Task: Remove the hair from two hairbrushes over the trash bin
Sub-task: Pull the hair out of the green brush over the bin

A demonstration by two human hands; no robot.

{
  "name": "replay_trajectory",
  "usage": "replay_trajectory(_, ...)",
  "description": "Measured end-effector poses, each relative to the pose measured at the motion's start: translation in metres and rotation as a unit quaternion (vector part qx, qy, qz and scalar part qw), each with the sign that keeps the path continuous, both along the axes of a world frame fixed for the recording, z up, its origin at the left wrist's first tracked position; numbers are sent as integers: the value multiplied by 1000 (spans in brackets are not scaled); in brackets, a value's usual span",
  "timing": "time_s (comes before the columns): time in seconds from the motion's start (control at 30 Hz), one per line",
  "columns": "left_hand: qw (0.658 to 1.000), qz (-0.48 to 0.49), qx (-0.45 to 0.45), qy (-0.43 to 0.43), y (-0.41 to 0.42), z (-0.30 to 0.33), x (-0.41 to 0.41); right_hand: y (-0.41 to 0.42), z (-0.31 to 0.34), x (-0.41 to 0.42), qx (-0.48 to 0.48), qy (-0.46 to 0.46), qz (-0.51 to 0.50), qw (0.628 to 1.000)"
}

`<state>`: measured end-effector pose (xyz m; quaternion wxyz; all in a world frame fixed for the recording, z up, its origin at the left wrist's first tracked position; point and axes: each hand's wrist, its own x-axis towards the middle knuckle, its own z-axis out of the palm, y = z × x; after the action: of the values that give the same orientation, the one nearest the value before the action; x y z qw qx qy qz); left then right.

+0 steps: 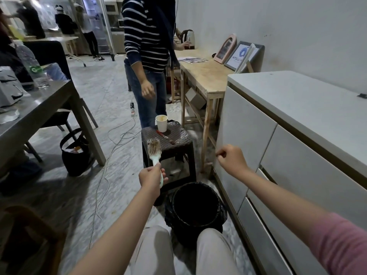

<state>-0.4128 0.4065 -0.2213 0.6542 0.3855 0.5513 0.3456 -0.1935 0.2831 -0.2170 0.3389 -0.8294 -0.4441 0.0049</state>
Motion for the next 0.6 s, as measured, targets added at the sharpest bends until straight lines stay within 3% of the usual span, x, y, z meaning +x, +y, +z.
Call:
replay_trajectory(0.37, 988, -103, 103, 55, -17, -12, 3, 5, -10, -16, -109, 120, 44, 986)
replay_trajectory(0.6, 982, -148, 108, 55, -27, -19, 3, 5, -5, -21, -81, 124, 49, 988)
